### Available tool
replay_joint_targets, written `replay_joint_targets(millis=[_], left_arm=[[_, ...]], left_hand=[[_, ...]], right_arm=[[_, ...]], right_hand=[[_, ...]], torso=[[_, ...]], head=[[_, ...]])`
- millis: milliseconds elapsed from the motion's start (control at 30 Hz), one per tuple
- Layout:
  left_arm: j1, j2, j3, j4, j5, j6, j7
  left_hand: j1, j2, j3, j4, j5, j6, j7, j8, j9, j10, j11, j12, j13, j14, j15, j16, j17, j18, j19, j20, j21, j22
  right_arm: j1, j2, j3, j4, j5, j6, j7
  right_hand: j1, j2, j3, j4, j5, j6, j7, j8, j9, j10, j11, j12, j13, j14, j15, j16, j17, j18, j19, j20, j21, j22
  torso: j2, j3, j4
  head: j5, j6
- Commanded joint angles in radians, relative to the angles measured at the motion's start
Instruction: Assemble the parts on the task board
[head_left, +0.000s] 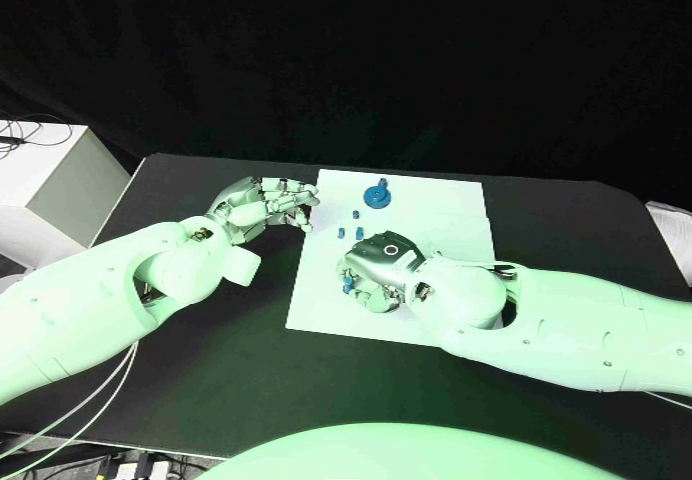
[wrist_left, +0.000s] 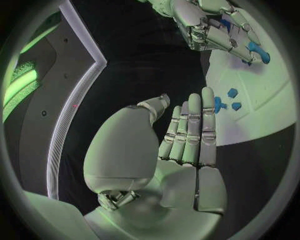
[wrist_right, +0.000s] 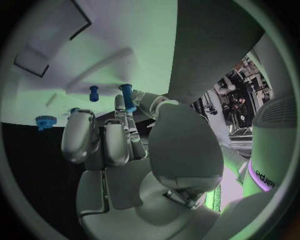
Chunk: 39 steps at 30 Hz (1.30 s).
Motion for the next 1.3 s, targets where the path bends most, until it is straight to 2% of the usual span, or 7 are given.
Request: replay_joint_targets(millis=[33, 367, 733, 900, 1100, 1267, 1300], left_arm=[[0.000, 0.000, 0.000, 0.002, -0.003, 0.017, 0.006], [0.000, 0.000, 0.000, 0.002, -0.003, 0.022, 0.000], [0.000, 0.000, 0.000, 0.001, -0.003, 0.024, -0.001], [0.000, 0.001, 0.000, 0.001, -0.003, 0.024, 0.000], [-0.001, 0.003, 0.000, 0.000, -0.002, 0.023, 0.003], [-0.001, 0.003, 0.000, -0.002, -0.002, 0.024, 0.007], [-0.002, 0.001, 0.000, -0.002, -0.002, 0.025, 0.007]], left_hand=[[0.011, -0.001, -0.002, 0.006, -0.001, -0.008, 0.016, 0.006, -0.001, -0.007, 0.000, 0.006, -0.001, -0.007, 0.000, -0.004, 0.002, 0.012, 0.006, -0.002, -0.006, -0.001], [0.011, -0.002, -0.003, 0.007, -0.001, -0.009, 0.016, 0.007, -0.002, -0.008, 0.000, 0.008, -0.002, -0.007, 0.000, -0.004, 0.002, 0.012, 0.006, -0.002, -0.007, -0.002], [0.011, -0.002, -0.003, 0.007, -0.001, -0.009, 0.016, 0.007, -0.002, -0.008, 0.000, 0.008, -0.002, -0.007, 0.000, -0.004, 0.002, 0.012, 0.006, -0.002, -0.007, -0.002], [0.011, -0.002, -0.003, 0.007, -0.001, -0.009, 0.016, 0.007, -0.002, -0.008, 0.000, 0.008, -0.002, -0.007, 0.000, -0.004, 0.002, 0.012, 0.006, -0.002, -0.007, -0.002], [0.011, -0.002, -0.003, 0.007, -0.001, -0.009, 0.016, 0.007, -0.002, -0.008, 0.000, 0.008, -0.002, -0.007, 0.000, -0.004, 0.002, 0.012, 0.006, -0.002, -0.007, -0.002], [0.010, -0.002, -0.004, 0.009, -0.001, -0.010, 0.016, 0.008, -0.003, -0.009, 0.000, 0.008, -0.002, -0.007, 0.000, -0.004, 0.002, 0.012, 0.006, -0.001, -0.008, -0.003], [0.010, -0.002, -0.004, 0.009, -0.001, -0.010, 0.016, 0.008, -0.003, -0.009, 0.000, 0.009, -0.002, -0.007, 0.000, -0.004, 0.002, 0.012, 0.007, -0.001, -0.008, -0.003]], right_arm=[[-0.001, -0.002, 0.000, 0.002, 0.015, -0.018, 0.013], [-0.003, -0.031, 0.000, 0.020, 0.017, -0.060, 0.007], [-0.003, -0.058, 0.001, 0.040, 0.014, -0.115, -0.008], [-0.003, -0.087, 0.007, 0.061, 0.024, -0.183, -0.011], [0.024, -0.162, 0.027, 0.075, 0.303, -0.269, 0.042], [0.068, -0.239, 0.033, 0.061, 0.634, -0.232, 0.086], [0.072, -0.247, 0.033, 0.060, 0.663, -0.221, 0.086]], right_hand=[[0.003, -0.013, -0.020, 0.002, -0.003, -0.012, -0.004, -0.011, -0.006, -0.016, 0.003, 0.003, -0.005, 0.006, 0.005, -0.006, -0.008, 0.012, 0.062, 0.011, -0.024, 0.048], [0.077, 0.005, -0.230, 0.032, -0.007, -0.074, 0.004, -0.063, -0.040, -0.117, 0.014, 0.043, -0.029, -0.004, 0.013, -0.046, -0.062, 0.028, 0.059, 0.021, -0.149, -0.021], [0.140, 0.019, -0.345, 0.098, -0.015, -0.089, 0.001, -0.074, -0.048, -0.165, 0.016, 0.101, -0.040, -0.006, 0.015, -0.063, -0.083, 0.032, 0.064, 0.022, -0.188, -0.049], [0.162, 0.029, -0.340, 0.117, -0.005, -0.082, 0.005, -0.071, -0.049, -0.148, 0.010, 0.131, -0.038, -0.006, 0.010, -0.065, -0.084, 0.031, 0.068, 0.019, -0.179, -0.047], [0.187, -0.002, -0.172, 0.165, 0.025, -0.005, 0.026, -0.036, -0.050, -0.038, 0.004, 0.187, -0.044, 0.005, 0.005, -0.045, -0.052, 0.020, 0.073, 0.012, -0.102, -0.016], [0.151, 0.003, -0.125, 0.160, 0.079, 0.048, 0.010, 0.029, -0.024, 0.090, -0.024, 0.294, 0.024, 0.008, -0.014, -0.030, -0.030, 0.016, 0.072, 0.003, -0.057, 0.007], [0.134, 0.004, -0.129, 0.158, 0.092, 0.040, 0.005, 0.040, -0.018, 0.090, -0.030, 0.341, 0.064, 0.032, -0.020, 0.035, 0.074, 0.006, 0.078, -0.001, 0.013, 0.040]], torso=[[0.000, 0.0002, 0.0000], [0.000, 0.0008, -0.0004], [0.000, 0.0011, -0.0008], [-0.001, 0.0007, -0.0003], [-0.002, 0.0002, -0.0015], [-0.003, 0.0008, -0.0028], [-0.004, 0.0011, -0.0033]], head=[[0.000, 0.000], [0.000, 0.001], [-0.003, 0.004], [-0.007, 0.006], [-0.022, 0.016], [-0.043, 0.025], [-0.045, 0.025]])
